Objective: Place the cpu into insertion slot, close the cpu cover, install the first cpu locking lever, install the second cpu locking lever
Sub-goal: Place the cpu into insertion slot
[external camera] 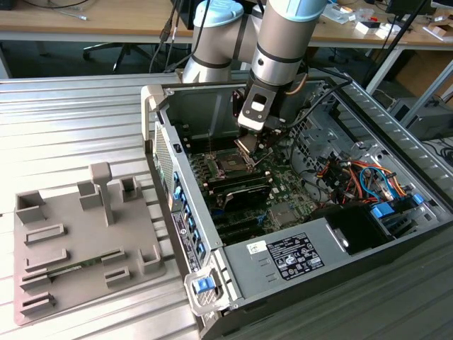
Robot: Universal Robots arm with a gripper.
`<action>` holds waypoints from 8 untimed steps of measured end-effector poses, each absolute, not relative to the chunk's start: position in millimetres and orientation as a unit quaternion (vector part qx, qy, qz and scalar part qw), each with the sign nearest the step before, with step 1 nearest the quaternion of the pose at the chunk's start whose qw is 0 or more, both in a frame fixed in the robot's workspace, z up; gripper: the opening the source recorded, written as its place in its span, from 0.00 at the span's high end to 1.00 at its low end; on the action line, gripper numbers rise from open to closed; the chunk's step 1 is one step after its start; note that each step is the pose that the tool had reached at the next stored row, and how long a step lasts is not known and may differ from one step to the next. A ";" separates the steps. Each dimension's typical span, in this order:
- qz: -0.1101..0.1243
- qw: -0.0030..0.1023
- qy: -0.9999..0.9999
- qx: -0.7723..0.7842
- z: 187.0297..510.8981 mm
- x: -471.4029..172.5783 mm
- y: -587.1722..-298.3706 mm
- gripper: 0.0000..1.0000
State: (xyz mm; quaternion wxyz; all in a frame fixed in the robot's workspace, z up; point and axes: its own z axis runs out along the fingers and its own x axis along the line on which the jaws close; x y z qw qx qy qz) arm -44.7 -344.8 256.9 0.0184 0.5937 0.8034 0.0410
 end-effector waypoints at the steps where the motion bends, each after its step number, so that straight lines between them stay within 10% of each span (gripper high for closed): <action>1: 0.041 0.018 0.803 0.594 256.9 -44.7 -344.8 0.45; 8: 0.041 0.019 0.801 0.598 256.8 -44.7 -344.8 0.45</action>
